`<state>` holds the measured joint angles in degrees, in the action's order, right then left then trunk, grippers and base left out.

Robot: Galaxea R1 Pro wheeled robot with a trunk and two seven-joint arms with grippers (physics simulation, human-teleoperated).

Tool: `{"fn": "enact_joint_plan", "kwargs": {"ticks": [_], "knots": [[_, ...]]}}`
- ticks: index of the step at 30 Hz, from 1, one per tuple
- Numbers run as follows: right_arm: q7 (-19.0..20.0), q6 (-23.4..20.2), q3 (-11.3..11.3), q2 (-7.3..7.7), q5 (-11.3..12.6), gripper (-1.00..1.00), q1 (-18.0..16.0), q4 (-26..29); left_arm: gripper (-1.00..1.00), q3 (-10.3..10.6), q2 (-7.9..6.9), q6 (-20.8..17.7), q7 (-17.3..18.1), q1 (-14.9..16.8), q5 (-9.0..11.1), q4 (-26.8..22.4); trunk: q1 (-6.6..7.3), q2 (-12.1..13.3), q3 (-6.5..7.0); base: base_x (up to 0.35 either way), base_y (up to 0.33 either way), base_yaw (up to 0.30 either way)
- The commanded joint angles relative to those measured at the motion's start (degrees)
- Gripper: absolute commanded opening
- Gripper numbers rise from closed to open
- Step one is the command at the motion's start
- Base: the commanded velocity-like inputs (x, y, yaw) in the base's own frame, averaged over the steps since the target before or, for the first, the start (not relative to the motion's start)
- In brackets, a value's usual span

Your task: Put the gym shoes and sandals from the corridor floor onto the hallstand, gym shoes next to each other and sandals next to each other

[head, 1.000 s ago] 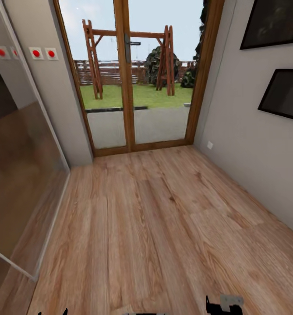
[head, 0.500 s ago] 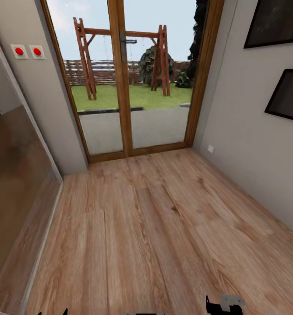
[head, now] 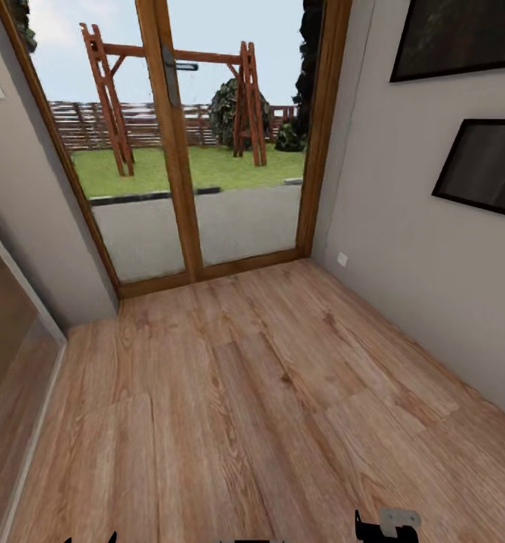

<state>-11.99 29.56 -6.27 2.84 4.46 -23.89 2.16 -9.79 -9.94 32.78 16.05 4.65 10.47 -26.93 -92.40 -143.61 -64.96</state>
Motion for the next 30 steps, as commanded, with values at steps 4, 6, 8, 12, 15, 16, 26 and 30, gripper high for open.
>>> {"fn": "enact_joint_plan", "kwargs": {"ticks": [4,6,8,12,15,16,26,30], "knots": [[-0.14,0.15,-0.50,-0.02,0.46,1.00,-0.04,-0.05,1.00,-0.13,0.01,0.01,0.56,0.01,0.52,0.03,-0.02,-0.02,-0.05,0.337,0.001,-0.263],[-0.14,0.15,-0.50,-0.02,0.46,1.00,-0.05,-0.05,1.00,-0.13,0.01,0.01,0.56,0.01,0.52,0.03,-0.02,-0.02,-0.05,0.337,-0.002,-0.265],[-0.12,0.15,-0.50,-0.02,0.46,1.00,-0.05,-0.05,1.00,-0.13,0.01,0.01,0.56,0.01,0.52,0.03,-0.02,-0.02,-0.05,0.337,-0.028,-0.266],[-0.09,0.15,-0.50,-0.02,0.46,1.00,-0.05,-0.05,1.00,-0.09,0.01,0.02,0.56,0.01,0.56,0.03,-0.02,-0.02,-0.05,0.319,-0.089,-0.267],[-0.07,0.15,-0.50,-0.02,0.46,1.00,-0.07,-0.05,1.00,-0.10,0.01,0.02,0.56,0.01,0.56,0.03,-0.02,-0.02,-0.05,0.300,-0.118,-0.267],[-0.07,0.15,-0.50,-0.02,0.46,1.00,-0.06,-0.05,1.00,-0.09,0.01,0.01,0.56,0.01,0.57,0.03,-0.02,-0.02,-0.05,0.281,-0.125,-0.267],[-0.07,0.15,-0.52,0.03,0.46,1.00,-0.02,-0.05,1.00,-0.09,0.01,0.01,0.40,0.01,0.52,0.08,-0.02,-0.02,-0.05,0.065,-0.027,-0.267],[-0.06,0.15,-0.57,-0.01,0.46,1.00,-0.04,-0.06,1.00,-0.36,0.01,-0.12,0.05,0.02,0.61,0.11,-0.02,-0.02,-0.05,0.004,-0.002,-0.267]]}}
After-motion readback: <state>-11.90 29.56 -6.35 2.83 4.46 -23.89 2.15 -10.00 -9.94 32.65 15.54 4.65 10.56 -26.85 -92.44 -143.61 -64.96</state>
